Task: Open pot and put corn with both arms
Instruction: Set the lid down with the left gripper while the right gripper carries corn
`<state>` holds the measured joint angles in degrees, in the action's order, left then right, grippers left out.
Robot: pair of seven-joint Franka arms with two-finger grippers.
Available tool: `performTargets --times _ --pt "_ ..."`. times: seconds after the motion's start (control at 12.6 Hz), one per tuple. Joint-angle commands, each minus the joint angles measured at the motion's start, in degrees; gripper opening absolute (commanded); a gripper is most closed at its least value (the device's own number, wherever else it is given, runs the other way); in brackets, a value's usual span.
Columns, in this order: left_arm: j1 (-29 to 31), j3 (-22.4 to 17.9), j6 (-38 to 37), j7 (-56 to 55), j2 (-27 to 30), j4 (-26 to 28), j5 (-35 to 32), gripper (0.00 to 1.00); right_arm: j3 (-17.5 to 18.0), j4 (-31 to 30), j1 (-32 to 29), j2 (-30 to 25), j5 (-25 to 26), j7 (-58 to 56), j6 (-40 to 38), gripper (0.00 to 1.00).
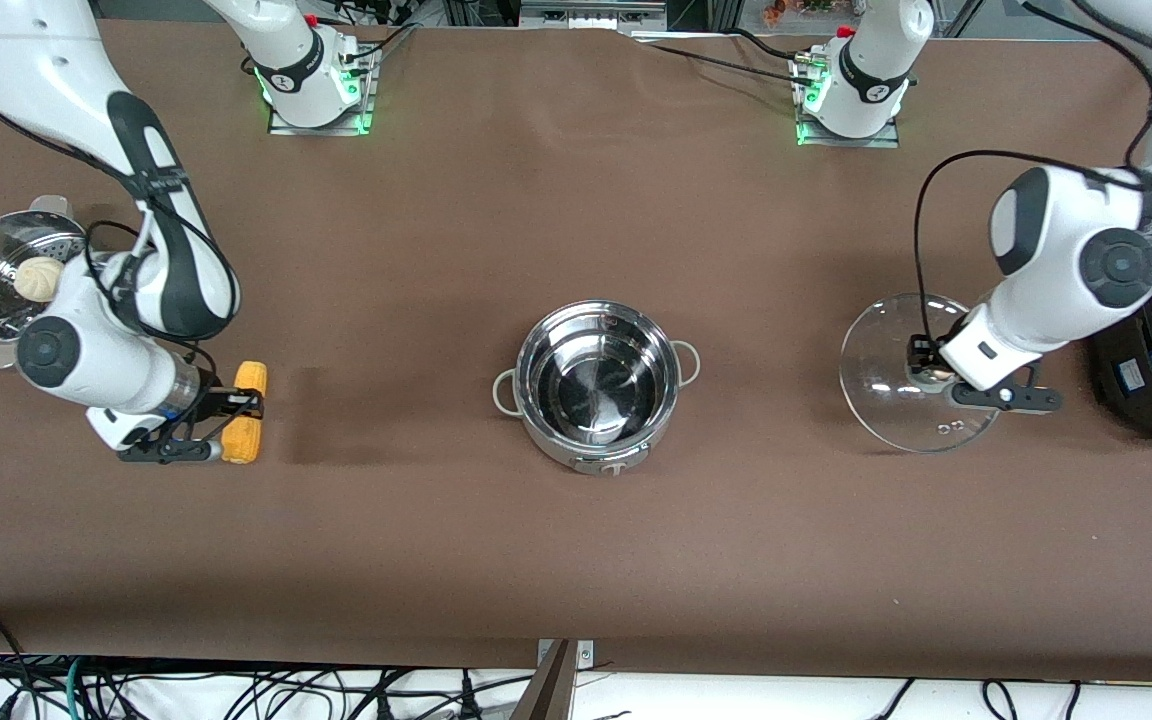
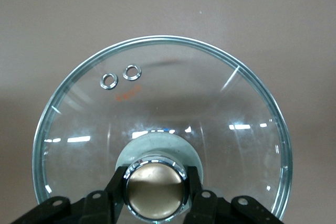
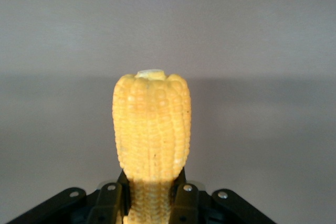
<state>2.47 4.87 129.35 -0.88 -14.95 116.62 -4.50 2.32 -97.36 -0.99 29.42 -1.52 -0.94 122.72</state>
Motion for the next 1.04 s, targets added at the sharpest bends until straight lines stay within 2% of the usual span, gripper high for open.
performTargets --times 0.0,0.16,0.32,0.48,0.56,0.64,0.72,0.8,0.88,0.96 --pt "1.1 0.8 5.0 0.6 0.2 3.3 0.6 0.00 0.3 6.5 0.0 -3.4 -0.9 -0.4 -12.0 0.02" --pt "1.7 0.9 7.8 0.6 -2.4 3.5 0.7 0.00 2.5 14.4 0.2 -3.5 -0.9 0.1 -21.0 0.02" --pt "2.3 0.9 13.0 0.6 -4.1 5.5 0.7 0.00 6.4 19.7 0.9 -3.5 -0.8 5.7 -27.3 0.04" --pt "2.3 0.9 17.3 0.6 -5.4 6.9 0.7 0.00 10.4 23.0 3.3 -3.4 -0.6 11.8 -28.9 0.04" --pt "2.3 0.9 17.9 0.6 -6.5 6.8 0.7 0.00 11.0 23.7 5.9 -3.1 -0.6 15.3 -28.2 0.04" --pt "2.3 0.9 18.0 0.6 -7.4 6.7 0.7 0.19 11.0 25.0 9.2 -2.5 -0.6 18.8 -27.4 0.04" --pt "2.2 0.9 18.0 0.5 -7.8 6.5 0.7 0.48 11.0 26.1 12.1 -1.7 -0.7 21.6 -25.7 0.04" --pt "2.3 0.9 18.0 0.5 -7.8 6.4 0.7 0.56 11.0 26.8 14.8 -0.7 -0.7 24.5 -23.6 0.04" --pt "2.3 0.9 18.0 0.4 -7.8 6.4 0.7 0.71 11.0 27.5 17.4 0.4 -0.8 27.2 -21.0 0.04" --pt "2.3 0.9 18.0 0.3 -7.7 6.3 0.7 1.00 11.1 28.1 19.2 1.7 -0.8 29.7 -18.5 0.04"
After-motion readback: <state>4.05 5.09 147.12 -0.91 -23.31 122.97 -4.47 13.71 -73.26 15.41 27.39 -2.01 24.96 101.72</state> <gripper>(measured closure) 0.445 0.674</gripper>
